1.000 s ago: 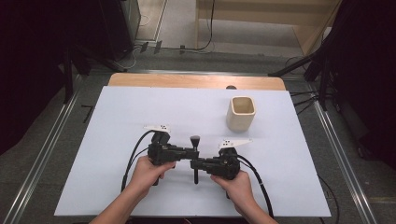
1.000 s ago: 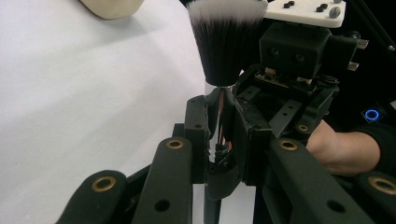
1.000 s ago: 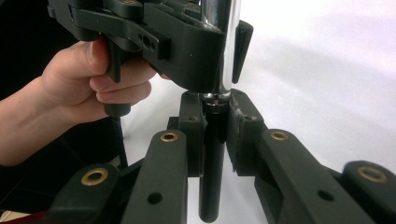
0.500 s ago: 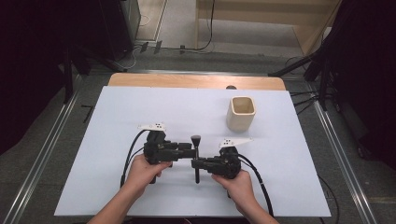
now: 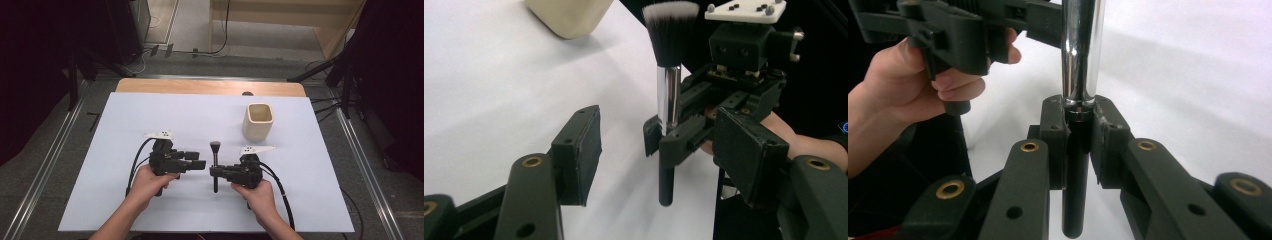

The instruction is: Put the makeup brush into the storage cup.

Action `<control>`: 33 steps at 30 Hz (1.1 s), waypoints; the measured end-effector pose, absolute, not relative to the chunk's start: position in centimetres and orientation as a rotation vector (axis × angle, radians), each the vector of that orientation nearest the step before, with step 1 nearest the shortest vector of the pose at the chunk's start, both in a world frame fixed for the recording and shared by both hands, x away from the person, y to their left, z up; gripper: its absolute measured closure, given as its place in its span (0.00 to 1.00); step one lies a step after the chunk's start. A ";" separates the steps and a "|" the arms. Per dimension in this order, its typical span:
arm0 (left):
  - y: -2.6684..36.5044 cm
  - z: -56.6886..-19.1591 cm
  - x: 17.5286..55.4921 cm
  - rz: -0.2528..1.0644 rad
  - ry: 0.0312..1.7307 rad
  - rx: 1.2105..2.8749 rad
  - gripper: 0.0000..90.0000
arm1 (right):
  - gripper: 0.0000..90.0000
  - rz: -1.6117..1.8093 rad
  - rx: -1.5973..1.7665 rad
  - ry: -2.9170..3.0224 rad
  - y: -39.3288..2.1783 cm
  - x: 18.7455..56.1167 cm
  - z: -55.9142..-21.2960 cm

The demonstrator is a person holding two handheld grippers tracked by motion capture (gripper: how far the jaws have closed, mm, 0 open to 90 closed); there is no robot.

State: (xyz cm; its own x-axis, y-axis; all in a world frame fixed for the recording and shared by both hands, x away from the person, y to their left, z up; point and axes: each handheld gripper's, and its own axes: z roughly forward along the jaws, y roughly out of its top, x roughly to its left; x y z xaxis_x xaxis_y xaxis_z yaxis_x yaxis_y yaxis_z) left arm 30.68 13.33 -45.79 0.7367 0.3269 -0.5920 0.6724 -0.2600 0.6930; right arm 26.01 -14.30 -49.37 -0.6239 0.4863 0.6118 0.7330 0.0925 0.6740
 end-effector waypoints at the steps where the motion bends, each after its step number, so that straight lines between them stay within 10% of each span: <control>1: 13.4 -45.8 30.7 -0.401 0.774 1.869 0.40 | 0.88 -1.549 -1.224 -2.142 -14.4 26.1 -49.4; 33: 15.3 -46.2 29.7 -0.185 0.757 2.090 0.32 | 0.88 -1.515 -1.279 -2.203 -15.7 26.7 -48.5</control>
State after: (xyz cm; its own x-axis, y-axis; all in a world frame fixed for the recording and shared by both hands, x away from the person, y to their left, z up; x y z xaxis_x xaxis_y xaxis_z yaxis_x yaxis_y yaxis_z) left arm 29.71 15.30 -46.17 0.8031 0.4474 -0.3934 0.5784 -0.4270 0.6950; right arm 26.74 -15.73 -48.49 -0.6147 0.5463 0.5689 0.7267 0.1119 0.6778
